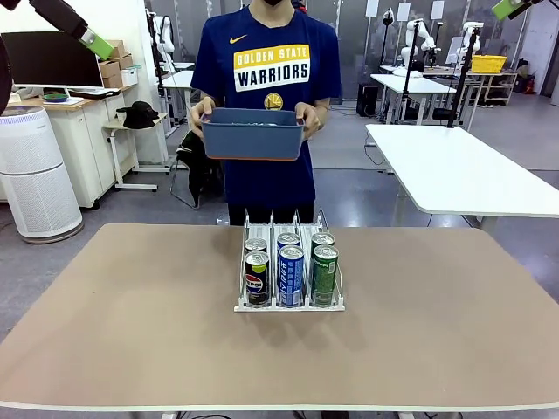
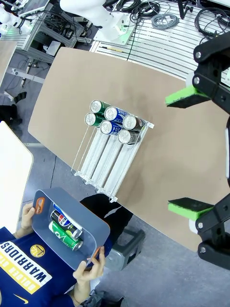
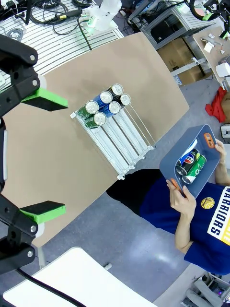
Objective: Fill the beverage cans into the dispenser.
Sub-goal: Pick up the Sprite handed by the human.
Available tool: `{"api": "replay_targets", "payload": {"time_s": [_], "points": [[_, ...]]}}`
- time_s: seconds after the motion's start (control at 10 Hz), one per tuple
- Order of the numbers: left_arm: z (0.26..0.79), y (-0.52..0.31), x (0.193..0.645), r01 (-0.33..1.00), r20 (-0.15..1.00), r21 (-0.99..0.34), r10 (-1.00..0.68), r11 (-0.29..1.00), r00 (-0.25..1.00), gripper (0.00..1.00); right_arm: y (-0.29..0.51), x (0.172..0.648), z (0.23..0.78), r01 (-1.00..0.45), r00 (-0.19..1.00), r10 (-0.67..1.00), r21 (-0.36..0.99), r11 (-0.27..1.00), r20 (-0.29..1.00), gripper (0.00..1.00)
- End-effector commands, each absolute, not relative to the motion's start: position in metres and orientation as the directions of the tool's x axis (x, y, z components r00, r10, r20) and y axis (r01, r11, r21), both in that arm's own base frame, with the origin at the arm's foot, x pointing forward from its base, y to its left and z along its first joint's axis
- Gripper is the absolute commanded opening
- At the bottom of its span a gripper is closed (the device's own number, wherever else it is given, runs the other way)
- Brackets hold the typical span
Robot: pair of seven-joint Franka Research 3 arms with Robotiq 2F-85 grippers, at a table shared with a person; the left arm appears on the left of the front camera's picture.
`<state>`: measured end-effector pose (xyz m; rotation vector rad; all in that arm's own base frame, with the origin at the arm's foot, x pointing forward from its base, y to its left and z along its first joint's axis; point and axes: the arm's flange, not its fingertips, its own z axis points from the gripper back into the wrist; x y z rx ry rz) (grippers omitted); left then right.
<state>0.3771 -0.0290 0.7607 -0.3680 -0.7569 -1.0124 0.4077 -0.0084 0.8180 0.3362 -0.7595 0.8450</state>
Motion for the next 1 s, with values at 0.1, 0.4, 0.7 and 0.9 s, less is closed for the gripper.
{"api": "replay_targets", "payload": {"time_s": [0.1, 0.4, 0.7, 0.9], "points": [[0.7598, -0.0294, 0.3767, 0.862, 0.709, 0.057, -0.628, 0.504, 0.321, 1.0, -0.0086, 0.4059, 0.8183, -0.774, 0.432, 0.553, -0.021, 0.632, 0.712, 1.0], [0.7598, -0.0294, 0.3767, 0.862, 0.709, 0.057, -0.628, 0.504, 0.321, 1.0, -0.0086, 0.4059, 0.8183, -0.774, 0.432, 0.553, -0.021, 0.632, 0.712, 1.0], [0.7598, -0.0294, 0.3767, 0.862, 0.709, 0.057, -0.628, 0.504, 0.321, 1.0, -0.0086, 0.4059, 0.8183, -0.774, 0.432, 0.553, -0.021, 0.632, 0.712, 1.0], [0.7598, -0.0294, 0.3767, 0.862, 0.709, 0.057, -0.628, 0.504, 0.321, 1.0, -0.0086, 0.4059, 0.8183, -0.774, 0.432, 0.553, -0.021, 0.632, 0.712, 1.0]]}}
